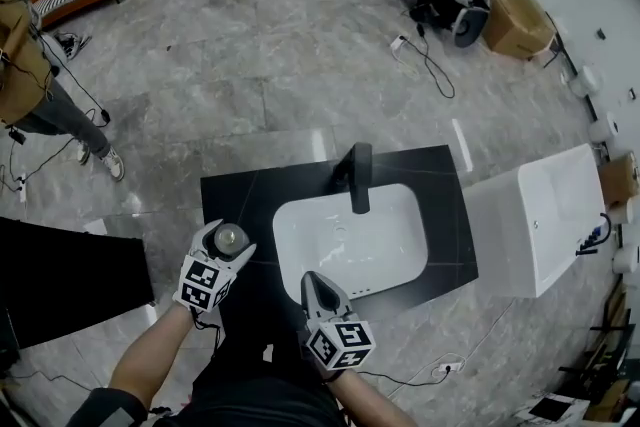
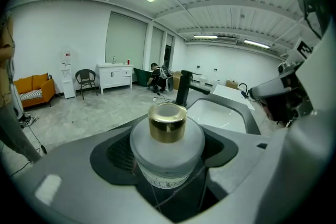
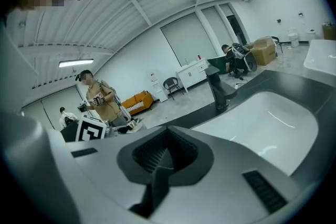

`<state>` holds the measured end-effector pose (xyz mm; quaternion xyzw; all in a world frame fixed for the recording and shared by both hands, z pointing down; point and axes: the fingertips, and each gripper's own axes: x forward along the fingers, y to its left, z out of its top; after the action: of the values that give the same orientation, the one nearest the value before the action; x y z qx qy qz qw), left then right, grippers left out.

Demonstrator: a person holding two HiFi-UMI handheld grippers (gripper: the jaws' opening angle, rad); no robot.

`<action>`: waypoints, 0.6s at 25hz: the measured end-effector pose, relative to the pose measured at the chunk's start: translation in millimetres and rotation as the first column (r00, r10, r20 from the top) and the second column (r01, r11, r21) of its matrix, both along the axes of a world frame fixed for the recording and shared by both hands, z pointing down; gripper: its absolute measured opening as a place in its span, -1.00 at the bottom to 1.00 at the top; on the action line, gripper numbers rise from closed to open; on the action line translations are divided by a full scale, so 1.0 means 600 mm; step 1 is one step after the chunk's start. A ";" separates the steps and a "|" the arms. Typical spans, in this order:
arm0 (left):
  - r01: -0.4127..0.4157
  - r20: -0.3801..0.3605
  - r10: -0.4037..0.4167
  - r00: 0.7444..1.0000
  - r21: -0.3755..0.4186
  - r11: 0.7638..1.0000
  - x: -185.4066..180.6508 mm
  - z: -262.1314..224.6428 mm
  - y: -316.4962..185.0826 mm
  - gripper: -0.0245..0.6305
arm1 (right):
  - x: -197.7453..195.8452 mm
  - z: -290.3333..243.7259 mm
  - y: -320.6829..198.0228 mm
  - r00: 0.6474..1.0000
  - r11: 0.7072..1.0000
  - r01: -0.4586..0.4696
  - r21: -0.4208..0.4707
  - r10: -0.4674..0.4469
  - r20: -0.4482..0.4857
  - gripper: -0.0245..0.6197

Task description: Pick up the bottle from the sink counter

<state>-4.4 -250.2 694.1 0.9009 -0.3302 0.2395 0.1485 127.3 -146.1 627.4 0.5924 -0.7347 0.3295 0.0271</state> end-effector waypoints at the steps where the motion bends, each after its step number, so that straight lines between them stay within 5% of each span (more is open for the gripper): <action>1: -0.004 -0.009 0.004 1.000 -0.002 1.000 0.001 -0.013 0.013 0.11 | 0.000 -0.003 0.004 1.000 1.000 0.002 0.002 -0.002 -0.005 -0.90; 15: -0.053 -0.092 0.055 0.994 0.027 0.998 0.009 -0.167 0.165 0.11 | -0.021 -0.058 0.038 1.000 0.997 0.030 0.073 -0.029 -0.010 -0.90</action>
<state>1.3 -151.5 594.1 0.9213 -0.3014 0.1972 0.1463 115.0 -123.4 592.6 0.5835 -0.7547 0.2995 0.0135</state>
